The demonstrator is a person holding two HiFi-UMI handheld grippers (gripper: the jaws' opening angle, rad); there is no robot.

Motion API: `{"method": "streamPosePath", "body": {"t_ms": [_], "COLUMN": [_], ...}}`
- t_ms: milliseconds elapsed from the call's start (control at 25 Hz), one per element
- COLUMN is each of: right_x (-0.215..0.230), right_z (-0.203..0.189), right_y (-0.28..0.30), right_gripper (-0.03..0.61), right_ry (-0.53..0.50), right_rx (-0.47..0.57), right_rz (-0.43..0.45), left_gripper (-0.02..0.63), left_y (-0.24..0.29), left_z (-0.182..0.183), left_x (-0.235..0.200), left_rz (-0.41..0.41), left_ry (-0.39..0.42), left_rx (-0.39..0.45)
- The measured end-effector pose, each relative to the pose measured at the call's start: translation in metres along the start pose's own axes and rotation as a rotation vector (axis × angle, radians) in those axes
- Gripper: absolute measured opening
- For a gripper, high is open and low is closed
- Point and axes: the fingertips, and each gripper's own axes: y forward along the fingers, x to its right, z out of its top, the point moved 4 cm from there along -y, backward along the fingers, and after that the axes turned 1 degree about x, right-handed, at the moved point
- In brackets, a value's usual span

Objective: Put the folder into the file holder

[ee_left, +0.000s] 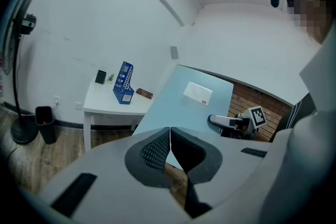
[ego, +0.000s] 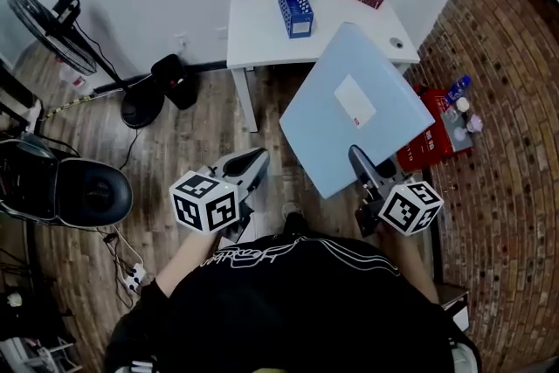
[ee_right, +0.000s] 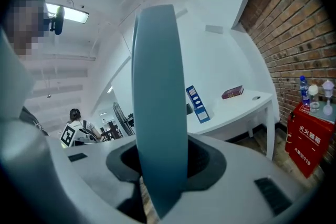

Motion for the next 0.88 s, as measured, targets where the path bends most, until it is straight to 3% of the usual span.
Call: {"method": "streamPosePath", "body": {"t_ms": [400, 880], "right_x": [0.068, 0.113], "right_z": [0.052, 0.092], "right_y": [0.085, 0.135], "right_gripper": [0.160, 0.160], "right_ry": [-0.013, -0.038], "right_rx": [-0.036, -0.014], "right_rz": [0.029, 0.059], "left_gripper": [0.032, 0.032], "left_y": [0.089, 0.147], "left_z": [0.056, 0.098], "left_x": [-0.045, -0.070], "left_rz": [0.038, 0.068], "left_ry": [-0.024, 0.004], "left_rx": [-0.006, 0.012]}}
